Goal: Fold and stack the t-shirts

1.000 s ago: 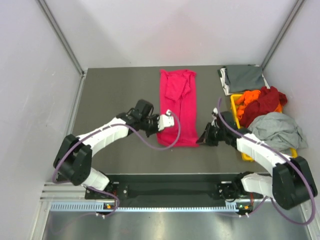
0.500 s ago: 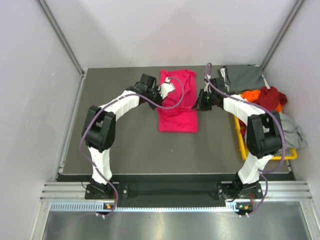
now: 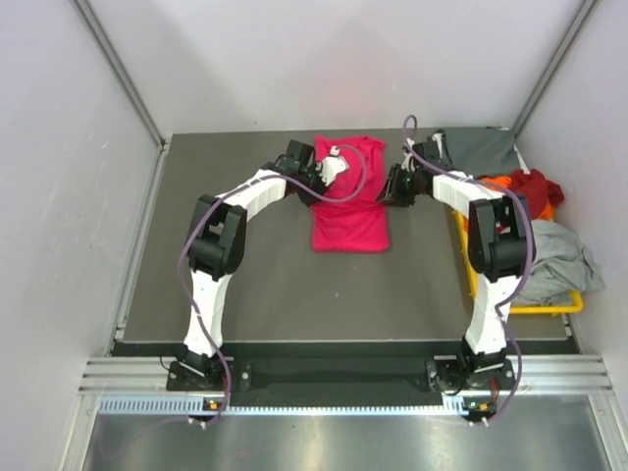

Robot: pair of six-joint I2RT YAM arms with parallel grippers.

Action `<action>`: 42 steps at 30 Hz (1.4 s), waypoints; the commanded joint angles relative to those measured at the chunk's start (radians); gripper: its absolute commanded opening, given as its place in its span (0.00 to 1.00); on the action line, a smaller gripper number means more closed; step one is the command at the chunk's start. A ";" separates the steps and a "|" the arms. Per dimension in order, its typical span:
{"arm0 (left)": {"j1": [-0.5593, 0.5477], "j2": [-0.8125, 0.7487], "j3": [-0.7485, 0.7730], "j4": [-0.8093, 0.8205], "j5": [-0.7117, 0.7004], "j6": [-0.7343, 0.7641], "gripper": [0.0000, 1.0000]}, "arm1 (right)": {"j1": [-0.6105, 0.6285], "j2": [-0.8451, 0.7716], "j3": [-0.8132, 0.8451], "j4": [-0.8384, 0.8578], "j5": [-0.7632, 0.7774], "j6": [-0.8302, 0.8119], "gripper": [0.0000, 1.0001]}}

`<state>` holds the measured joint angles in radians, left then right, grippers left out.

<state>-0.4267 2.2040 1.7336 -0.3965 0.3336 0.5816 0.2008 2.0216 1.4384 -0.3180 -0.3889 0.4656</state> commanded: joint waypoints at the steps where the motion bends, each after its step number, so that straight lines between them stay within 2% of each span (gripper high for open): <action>1: 0.009 0.029 0.092 0.024 -0.060 -0.019 0.34 | -0.041 0.016 0.079 0.057 -0.004 0.001 0.41; 5: 0.037 -0.013 0.162 -0.034 -0.001 -0.037 0.46 | -0.051 -0.084 0.070 0.039 0.100 -0.051 0.48; 8: 0.051 -0.088 0.100 -0.047 0.086 -0.014 0.46 | -0.038 -0.165 0.027 0.007 0.149 -0.105 0.48; 12: 0.034 -0.138 -0.009 -0.203 0.258 0.195 0.46 | 0.000 -0.213 -0.076 0.000 0.121 -0.154 0.48; 15: 0.013 -0.127 -0.071 -0.208 0.239 0.268 0.49 | 0.011 -0.210 -0.125 0.040 0.070 -0.133 0.49; 21: 0.008 -0.029 0.024 -0.211 0.205 0.267 0.50 | 0.014 -0.189 -0.177 0.069 0.065 -0.110 0.50; 23: 0.006 -0.001 0.055 -0.206 0.206 0.262 0.44 | 0.020 -0.181 -0.220 0.094 0.045 -0.099 0.50; 24: 0.006 0.012 0.064 -0.202 0.199 0.250 0.37 | 0.020 -0.179 -0.236 0.109 0.036 -0.094 0.50; 25: 0.006 0.020 0.076 -0.197 0.191 0.239 0.16 | 0.022 -0.173 -0.249 0.137 0.030 -0.091 0.48; 26: 0.006 0.025 0.081 -0.191 0.186 0.230 0.06 | 0.020 -0.167 -0.268 0.149 0.016 -0.078 0.46; 27: 0.006 0.031 0.090 -0.189 0.185 0.221 0.00 | 0.020 -0.149 -0.271 0.158 0.007 -0.073 0.44; 30: 0.006 0.036 0.104 -0.179 0.194 0.190 0.00 | 0.022 -0.118 -0.273 0.194 -0.027 -0.053 0.36; 33: 0.006 0.048 0.135 -0.174 0.188 0.156 0.00 | 0.020 -0.097 -0.263 0.223 -0.022 -0.030 0.22; 34: 0.008 0.052 0.147 -0.171 0.176 0.149 0.00 | 0.015 -0.083 -0.257 0.220 -0.015 -0.027 0.11; 36: 0.008 0.060 0.156 -0.163 0.162 0.127 0.01 | 0.011 -0.069 -0.245 0.227 -0.019 -0.019 0.00; 42: 0.008 0.097 0.181 -0.073 0.021 0.049 0.00 | -0.015 -0.061 -0.243 0.234 0.025 -0.001 0.00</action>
<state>-0.4252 2.2620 1.8717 -0.5606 0.4423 0.6937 0.2005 1.9484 1.1671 -0.1406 -0.4053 0.4545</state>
